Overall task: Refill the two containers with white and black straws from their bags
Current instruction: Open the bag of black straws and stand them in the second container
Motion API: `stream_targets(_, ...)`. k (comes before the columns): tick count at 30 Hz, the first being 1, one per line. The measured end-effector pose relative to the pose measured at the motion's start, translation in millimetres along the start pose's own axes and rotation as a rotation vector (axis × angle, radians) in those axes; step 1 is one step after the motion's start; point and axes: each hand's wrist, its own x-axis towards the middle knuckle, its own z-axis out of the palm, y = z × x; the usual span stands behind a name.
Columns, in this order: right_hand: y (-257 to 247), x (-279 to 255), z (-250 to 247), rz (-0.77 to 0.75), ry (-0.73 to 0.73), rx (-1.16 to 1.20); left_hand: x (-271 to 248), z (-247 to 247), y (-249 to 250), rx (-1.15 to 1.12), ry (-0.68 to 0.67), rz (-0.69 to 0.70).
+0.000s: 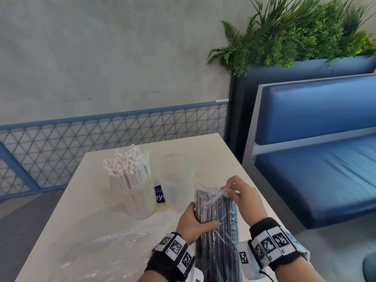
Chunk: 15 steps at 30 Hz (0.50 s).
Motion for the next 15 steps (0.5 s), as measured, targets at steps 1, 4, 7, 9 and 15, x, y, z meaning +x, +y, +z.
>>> stream_targets(1,-0.7,2.3,-3.9,0.05,0.043,0.095,-1.2,-0.7,-1.2,0.018,-0.015,-0.001)
stream_targets(4,0.1,13.4,-21.5,0.158,0.093,0.199,-6.6,-0.4,-4.8,0.061,-0.079,-0.004)
stream_targets(7,-0.8,23.0,-38.0,0.143,-0.129,-0.021,-8.0,-1.7,-5.8,0.077,-0.055,-0.016)
stream_targets(9,-6.5,22.4,-42.6,0.102,-0.239,-0.081,-8.2,-2.9,-5.6,0.049,-0.038,-0.032)
stream_targets(15,-16.6,4.4,-26.2,-0.249,-0.252,-0.344,-11.6,-1.2,0.8,0.051,-0.038,-0.033)
